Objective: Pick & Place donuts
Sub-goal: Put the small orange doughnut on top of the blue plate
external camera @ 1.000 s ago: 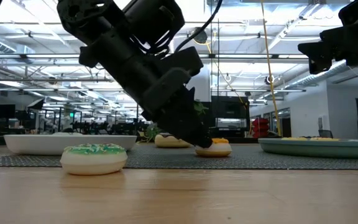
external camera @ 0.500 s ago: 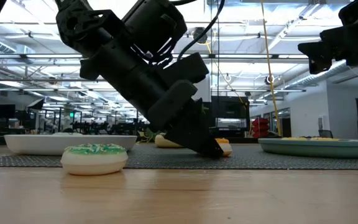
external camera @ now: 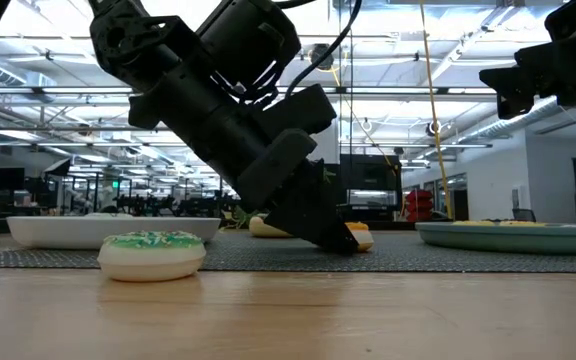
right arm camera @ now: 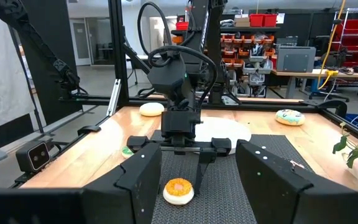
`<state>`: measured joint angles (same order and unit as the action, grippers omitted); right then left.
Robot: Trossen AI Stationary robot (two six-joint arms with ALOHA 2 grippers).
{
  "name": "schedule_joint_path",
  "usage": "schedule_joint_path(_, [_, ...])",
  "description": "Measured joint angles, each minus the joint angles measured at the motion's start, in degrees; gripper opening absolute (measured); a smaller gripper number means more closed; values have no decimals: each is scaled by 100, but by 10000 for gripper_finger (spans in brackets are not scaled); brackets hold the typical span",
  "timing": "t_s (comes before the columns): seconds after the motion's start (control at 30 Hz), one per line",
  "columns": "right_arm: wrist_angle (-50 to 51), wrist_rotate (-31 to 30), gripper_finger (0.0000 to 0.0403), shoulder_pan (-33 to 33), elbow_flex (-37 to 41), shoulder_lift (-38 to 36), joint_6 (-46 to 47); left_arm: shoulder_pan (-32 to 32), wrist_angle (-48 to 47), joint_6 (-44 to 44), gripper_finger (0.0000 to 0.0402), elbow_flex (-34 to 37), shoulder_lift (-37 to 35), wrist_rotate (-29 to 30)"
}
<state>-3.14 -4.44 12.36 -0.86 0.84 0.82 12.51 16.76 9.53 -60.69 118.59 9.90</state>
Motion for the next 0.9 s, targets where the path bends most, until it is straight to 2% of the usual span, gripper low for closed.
schedule_joint_path(0.17, [0, 2, 197, 0, 0, -2, 2, -2, 85, -17, 240, 4, 8, -27])
schedule_joint_path(0.33, [-2, 2, 197, 0, 1, -1, 2, -5, 298, -30, 207, 11, 22, -38])
schedule_joint_path(0.57, [-2, 2, 196, 0, 0, -2, 0, -130, 448, -163, 197, -224, -121, -67])
schedule_joint_path(0.77, [1, 4, 196, 0, 1, 0, 2, -368, 394, -485, 203, -921, -140, -111])
schedule_joint_path(0.9, [-3, 2, 197, 0, 0, 0, 1, -574, -195, -676, 196, -1481, -145, -341])
